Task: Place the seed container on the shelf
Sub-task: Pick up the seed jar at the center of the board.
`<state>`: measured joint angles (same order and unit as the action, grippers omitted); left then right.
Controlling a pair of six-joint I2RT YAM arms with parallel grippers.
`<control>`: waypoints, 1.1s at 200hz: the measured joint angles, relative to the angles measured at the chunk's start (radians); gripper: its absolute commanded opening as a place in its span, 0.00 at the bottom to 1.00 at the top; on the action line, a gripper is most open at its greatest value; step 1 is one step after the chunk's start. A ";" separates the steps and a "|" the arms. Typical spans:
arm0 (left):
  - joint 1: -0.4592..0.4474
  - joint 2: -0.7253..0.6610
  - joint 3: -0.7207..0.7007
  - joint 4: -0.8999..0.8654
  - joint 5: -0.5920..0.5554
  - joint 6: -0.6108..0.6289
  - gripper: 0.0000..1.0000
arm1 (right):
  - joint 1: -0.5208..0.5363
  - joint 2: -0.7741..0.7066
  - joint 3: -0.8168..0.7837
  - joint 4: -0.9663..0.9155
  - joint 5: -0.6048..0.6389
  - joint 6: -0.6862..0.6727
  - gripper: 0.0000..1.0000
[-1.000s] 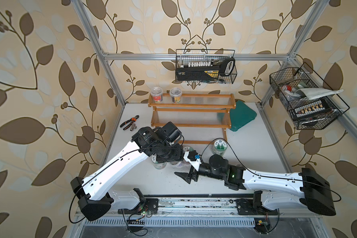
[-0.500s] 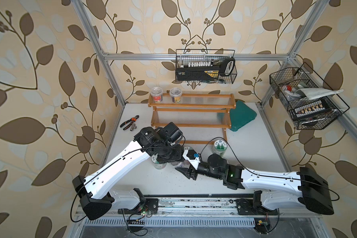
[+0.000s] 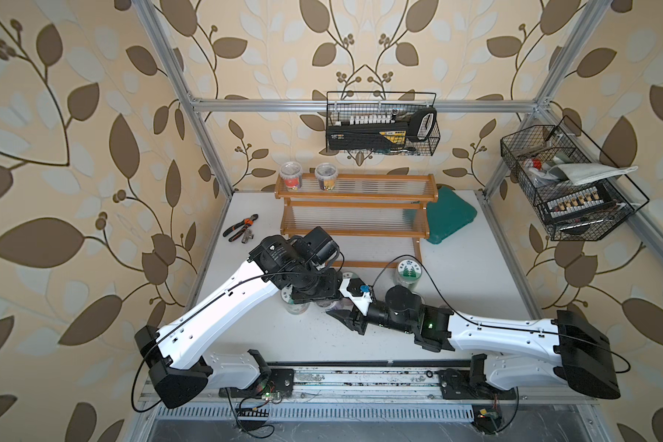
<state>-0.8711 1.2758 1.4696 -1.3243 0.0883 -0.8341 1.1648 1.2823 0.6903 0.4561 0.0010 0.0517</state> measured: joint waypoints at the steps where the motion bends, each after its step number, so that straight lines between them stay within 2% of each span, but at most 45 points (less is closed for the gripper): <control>1: 0.000 0.000 0.000 -0.001 0.000 -0.003 0.87 | 0.000 0.000 0.000 0.000 0.000 0.000 0.50; 37: 0.000 -0.027 0.000 0.003 -0.022 -0.001 0.98 | -0.003 -0.013 0.000 0.013 -0.005 0.000 0.49; 85: 0.000 -0.081 0.000 0.041 -0.046 -0.001 0.98 | -0.003 -0.044 -0.026 0.063 -0.005 0.000 0.49; 129: 0.008 -0.243 0.000 0.117 -0.222 -0.020 0.98 | 0.002 -0.076 -0.080 0.080 -0.012 0.000 0.49; 164: 0.009 -0.365 -0.024 0.138 -0.306 -0.032 0.98 | -0.005 -0.090 -0.102 0.111 -0.012 0.006 0.49; 220: 0.009 -0.388 -0.109 0.146 -0.349 -0.036 0.98 | -0.125 -0.153 -0.142 0.217 -0.024 0.069 0.48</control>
<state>-0.8623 0.8879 1.3609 -1.1778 -0.2611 -0.8703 1.0401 1.1294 0.5488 0.6735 -0.0227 0.1211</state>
